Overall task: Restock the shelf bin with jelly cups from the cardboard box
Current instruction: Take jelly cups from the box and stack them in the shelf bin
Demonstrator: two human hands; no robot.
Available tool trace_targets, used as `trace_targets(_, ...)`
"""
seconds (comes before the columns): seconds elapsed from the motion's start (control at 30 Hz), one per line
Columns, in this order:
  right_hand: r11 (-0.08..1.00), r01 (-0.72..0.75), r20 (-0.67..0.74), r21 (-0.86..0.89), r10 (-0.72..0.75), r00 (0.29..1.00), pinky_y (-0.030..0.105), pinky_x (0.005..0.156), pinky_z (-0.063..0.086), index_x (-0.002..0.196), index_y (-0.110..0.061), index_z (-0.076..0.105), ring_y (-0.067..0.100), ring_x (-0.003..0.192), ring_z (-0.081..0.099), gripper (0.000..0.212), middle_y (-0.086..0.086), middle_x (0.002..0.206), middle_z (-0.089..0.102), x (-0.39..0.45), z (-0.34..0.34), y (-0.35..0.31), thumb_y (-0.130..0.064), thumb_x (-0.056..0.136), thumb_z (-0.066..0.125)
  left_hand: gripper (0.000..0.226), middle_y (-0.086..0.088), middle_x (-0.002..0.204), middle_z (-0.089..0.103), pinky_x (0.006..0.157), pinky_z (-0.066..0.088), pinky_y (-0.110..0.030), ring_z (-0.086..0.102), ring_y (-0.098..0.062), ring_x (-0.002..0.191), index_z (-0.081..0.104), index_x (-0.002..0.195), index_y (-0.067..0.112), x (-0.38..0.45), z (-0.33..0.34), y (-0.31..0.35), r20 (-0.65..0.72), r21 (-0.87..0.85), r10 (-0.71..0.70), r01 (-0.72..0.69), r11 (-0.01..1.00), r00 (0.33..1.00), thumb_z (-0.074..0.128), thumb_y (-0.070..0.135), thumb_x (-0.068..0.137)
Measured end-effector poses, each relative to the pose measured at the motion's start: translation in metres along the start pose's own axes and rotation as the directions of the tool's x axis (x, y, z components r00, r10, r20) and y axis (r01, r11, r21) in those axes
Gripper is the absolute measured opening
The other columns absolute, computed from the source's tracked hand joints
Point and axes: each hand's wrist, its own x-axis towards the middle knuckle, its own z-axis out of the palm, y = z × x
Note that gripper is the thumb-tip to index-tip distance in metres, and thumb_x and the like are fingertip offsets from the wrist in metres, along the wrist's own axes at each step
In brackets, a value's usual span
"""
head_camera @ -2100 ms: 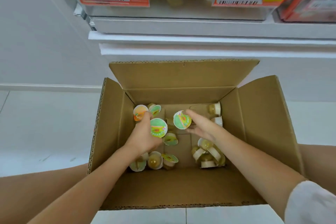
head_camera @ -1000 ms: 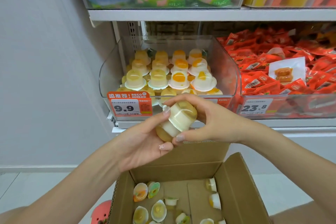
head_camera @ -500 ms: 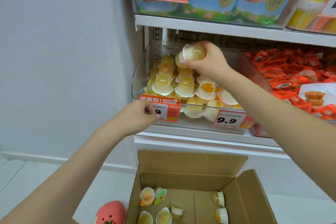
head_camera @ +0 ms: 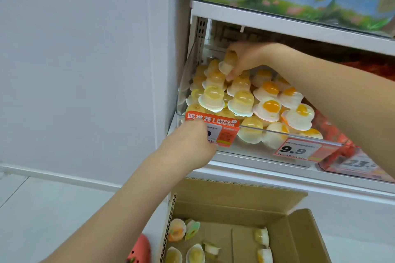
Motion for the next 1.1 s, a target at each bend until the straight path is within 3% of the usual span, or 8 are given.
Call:
trace_targets(0.17,0.999,-0.005,0.028,0.042,0.004,1.000,0.035,0.093,0.046,0.138,-0.024,0.039,0.025,0.119,0.048,0.083,0.002,0.137,0.046,-0.005,-0.002,0.004,-0.043,0.069,0.081,0.024,0.003,0.101,0.045,0.077,0.043,-0.031,0.050,-0.021,0.095,0.046,0.106,0.015,-0.001,0.004,-0.005,-0.017,0.016,0.022,-0.022,1.000,1.000,0.058,0.028,0.090)
trace_targets(0.27,0.982,0.041,-0.148,0.183,-0.014,0.989,0.029,0.093,0.042,0.133,-0.023,0.046,0.021,0.121,0.048,0.068,0.000,0.135,0.049,-0.036,0.004,0.004,-0.037,0.075,0.077,0.018,0.002,0.106,0.049,0.082,0.047,-0.033,0.053,-0.024,0.101,0.049,0.104,0.015,-0.003,0.006,-0.005,-0.031,0.099,0.038,-0.035,0.995,0.999,0.056,0.026,0.091)
trace_targets(0.4,0.944,0.295,-0.650,0.149,-0.131,0.748,0.026,0.084,0.039,0.108,-0.013,0.061,0.019,0.099,0.053,0.022,0.001,0.106,0.064,-0.125,0.044,-0.003,-0.014,0.086,0.060,0.009,-0.002,0.101,0.060,0.071,0.045,-0.031,0.058,-0.024,0.093,0.056,0.097,0.015,-0.005,0.019,-0.002,0.009,0.236,0.080,-0.080,0.969,0.997,0.053,0.021,0.090)
trace_targets(0.5,0.912,0.409,-0.726,0.013,-0.273,0.631,0.028,0.079,0.036,0.093,-0.007,0.063,0.020,0.084,0.050,0.011,0.005,0.087,0.064,-0.192,0.091,-0.003,-0.007,0.085,0.054,0.011,-0.003,0.105,0.058,0.072,0.043,-0.032,0.058,-0.026,0.096,0.057,0.100,0.014,-0.006,0.042,0.005,0.112,0.297,0.092,-0.122,0.947,0.989,0.055,0.017,0.089)
trace_targets(0.6,0.896,0.445,-0.496,-0.005,-0.389,0.777,0.029,0.072,0.039,0.091,-0.015,0.057,0.019,0.079,0.050,0.012,0.000,0.082,0.062,-0.239,0.156,0.007,-0.008,0.083,0.052,0.008,-0.004,0.107,0.059,0.072,0.041,-0.032,0.058,-0.027,0.101,0.057,0.098,0.015,0.002,0.074,0.010,0.215,0.353,0.097,-0.170,0.920,0.972,0.056,0.018,0.090)
trace_targets(0.73,0.956,0.295,0.129,-0.008,-0.291,0.948,0.029,0.078,0.042,0.112,-0.019,0.052,0.020,0.094,0.053,0.026,0.000,0.097,0.058,-0.271,0.238,0.023,-0.011,0.088,0.051,0.016,-0.004,0.108,0.059,0.071,0.040,-0.031,0.056,-0.022,0.095,0.059,0.105,0.013,0.007,0.141,-0.009,0.358,0.302,0.054,-0.170,0.938,0.932,0.052,0.011,0.091)
trace_targets(0.87,0.987,0.145,0.598,-0.075,-0.072,0.799,0.035,0.092,0.041,0.138,-0.014,0.039,0.026,0.120,0.044,0.048,0.010,0.132,0.048,-0.275,0.310,0.031,-0.004,0.093,0.049,0.035,-0.009,0.121,0.057,0.081,0.050,-0.036,0.057,-0.026,0.103,0.054,0.118,0.012,-0.006,0.218,-0.053,0.563,0.346,0.010,-0.247,0.905,0.826,0.045,-0.003,0.088)
trace_targets(1.1,0.997,0.067,0.849,0.030,-0.061,0.525,0.035,0.082,0.046,0.135,-0.014,0.044,0.028,0.116,0.051,0.052,0.009,0.132,0.050,-0.300,0.410,0.021,-0.016,0.088,0.064,0.067,-0.013,0.140,0.040,0.100,0.042,-0.039,0.043,-0.031,0.127,0.036,0.140,0.011,-0.023,0.331,-0.088,0.778,0.356,0.079,-0.542,0.761,0.623,0.057,-0.012,0.080)
